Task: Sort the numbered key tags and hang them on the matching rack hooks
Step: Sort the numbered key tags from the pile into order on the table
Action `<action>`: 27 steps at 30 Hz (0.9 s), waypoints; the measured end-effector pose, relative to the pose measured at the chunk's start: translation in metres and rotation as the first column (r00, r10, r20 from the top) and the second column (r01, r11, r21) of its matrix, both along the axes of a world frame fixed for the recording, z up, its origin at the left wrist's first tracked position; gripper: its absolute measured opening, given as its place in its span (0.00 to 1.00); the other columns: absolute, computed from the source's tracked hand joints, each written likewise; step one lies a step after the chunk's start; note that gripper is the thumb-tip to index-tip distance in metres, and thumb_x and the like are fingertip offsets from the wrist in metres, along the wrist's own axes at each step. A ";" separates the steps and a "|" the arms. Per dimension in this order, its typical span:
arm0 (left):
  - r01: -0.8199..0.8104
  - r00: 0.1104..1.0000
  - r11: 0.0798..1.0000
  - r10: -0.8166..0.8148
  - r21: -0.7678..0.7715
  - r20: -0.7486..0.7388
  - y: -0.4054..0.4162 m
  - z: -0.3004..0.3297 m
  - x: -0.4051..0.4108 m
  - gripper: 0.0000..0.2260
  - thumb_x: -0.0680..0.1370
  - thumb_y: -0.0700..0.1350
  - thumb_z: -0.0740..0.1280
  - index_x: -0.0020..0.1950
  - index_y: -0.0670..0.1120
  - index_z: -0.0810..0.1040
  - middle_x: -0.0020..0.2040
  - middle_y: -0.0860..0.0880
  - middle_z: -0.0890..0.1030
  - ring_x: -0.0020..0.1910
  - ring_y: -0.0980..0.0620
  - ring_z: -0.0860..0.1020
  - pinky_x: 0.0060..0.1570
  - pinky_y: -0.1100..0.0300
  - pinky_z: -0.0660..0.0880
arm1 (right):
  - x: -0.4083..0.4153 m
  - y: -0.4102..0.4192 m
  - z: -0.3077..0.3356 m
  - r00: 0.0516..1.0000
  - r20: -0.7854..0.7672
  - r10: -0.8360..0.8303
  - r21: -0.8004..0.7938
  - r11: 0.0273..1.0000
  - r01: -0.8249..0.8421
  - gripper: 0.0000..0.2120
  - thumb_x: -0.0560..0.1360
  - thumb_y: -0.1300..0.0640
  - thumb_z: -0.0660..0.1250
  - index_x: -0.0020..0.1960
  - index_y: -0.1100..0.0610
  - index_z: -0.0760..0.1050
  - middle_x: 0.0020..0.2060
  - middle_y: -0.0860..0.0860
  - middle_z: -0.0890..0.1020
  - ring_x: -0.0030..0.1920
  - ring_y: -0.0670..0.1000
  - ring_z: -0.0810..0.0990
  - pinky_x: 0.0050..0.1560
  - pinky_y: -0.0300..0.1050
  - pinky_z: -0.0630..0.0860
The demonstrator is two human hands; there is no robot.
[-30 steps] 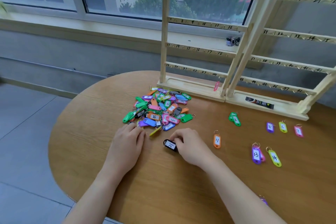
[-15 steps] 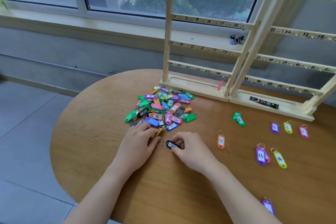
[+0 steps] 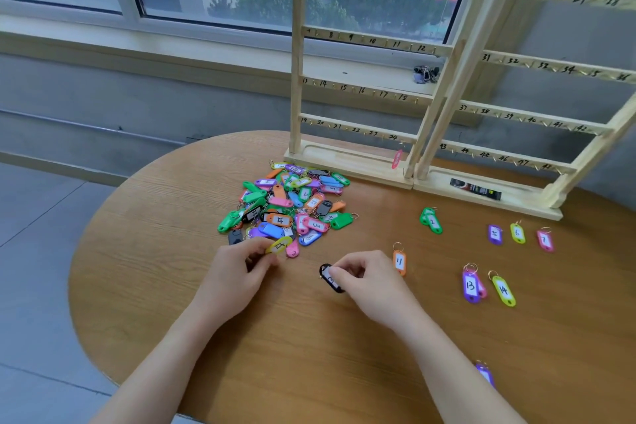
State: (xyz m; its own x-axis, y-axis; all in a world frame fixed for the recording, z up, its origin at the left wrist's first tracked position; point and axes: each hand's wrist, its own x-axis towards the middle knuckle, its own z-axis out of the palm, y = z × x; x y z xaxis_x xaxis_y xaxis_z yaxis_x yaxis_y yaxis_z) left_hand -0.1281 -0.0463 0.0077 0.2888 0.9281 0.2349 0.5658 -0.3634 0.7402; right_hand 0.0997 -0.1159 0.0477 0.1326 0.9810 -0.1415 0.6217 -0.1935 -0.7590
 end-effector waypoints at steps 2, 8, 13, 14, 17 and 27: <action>-0.019 1.000 1.000 0.020 -0.010 0.018 0.000 -0.001 0.000 0.10 0.77 0.42 0.74 0.51 0.58 0.81 0.39 0.62 0.84 0.39 0.60 0.79 0.41 0.73 0.70 | 0.008 -0.007 0.003 0.998 -0.052 -0.037 0.001 0.999 0.037 0.09 0.77 0.55 0.70 0.38 0.51 0.83 0.28 0.42 0.80 0.30 0.39 0.73 0.33 0.35 0.68; 0.014 1.000 0.999 -0.013 -0.032 0.027 -0.005 0.008 0.002 0.09 0.80 0.39 0.69 0.42 0.51 0.83 0.37 0.61 0.83 0.36 0.59 0.78 0.36 0.71 0.69 | 0.047 -0.033 0.024 0.973 -0.160 -0.164 0.024 0.985 0.170 0.06 0.79 0.60 0.69 0.43 0.55 0.80 0.34 0.50 0.86 0.31 0.43 0.80 0.31 0.32 0.70; -0.008 0.999 0.999 0.010 -0.053 0.032 -0.011 0.011 0.006 0.09 0.81 0.43 0.68 0.42 0.52 0.83 0.38 0.61 0.83 0.34 0.59 0.76 0.34 0.69 0.70 | 0.083 -0.057 0.037 0.948 -0.207 -0.241 0.088 0.961 0.264 0.10 0.81 0.59 0.66 0.42 0.59 0.81 0.33 0.52 0.86 0.30 0.44 0.79 0.34 0.33 0.71; -0.011 0.999 0.998 0.013 -0.062 0.036 -0.013 0.011 0.010 0.08 0.81 0.45 0.68 0.44 0.52 0.83 0.38 0.60 0.83 0.34 0.58 0.77 0.35 0.67 0.71 | 0.089 -0.062 0.038 0.947 -0.199 -0.253 0.097 0.956 0.276 0.12 0.82 0.57 0.66 0.42 0.58 0.81 0.33 0.51 0.85 0.31 0.44 0.78 0.36 0.35 0.72; 0.025 0.994 0.996 -0.016 -0.086 0.104 -0.025 0.012 0.026 0.08 0.81 0.44 0.68 0.43 0.51 0.83 0.37 0.54 0.84 0.35 0.54 0.76 0.36 0.65 0.70 | 0.103 -0.075 0.037 0.952 -0.170 -0.256 0.109 0.955 0.276 0.14 0.83 0.54 0.64 0.42 0.57 0.83 0.33 0.49 0.85 0.32 0.43 0.78 0.39 0.36 0.72; 0.269 0.918 0.924 -0.162 -0.270 0.361 -0.064 0.024 0.087 0.07 0.79 0.44 0.71 0.52 0.57 0.83 0.45 0.52 0.86 0.46 0.43 0.80 0.49 0.48 0.76 | 0.100 -0.108 0.023 0.977 -0.135 -0.166 0.050 0.983 0.174 0.11 0.81 0.56 0.66 0.41 0.55 0.80 0.35 0.50 0.85 0.36 0.48 0.81 0.45 0.43 0.77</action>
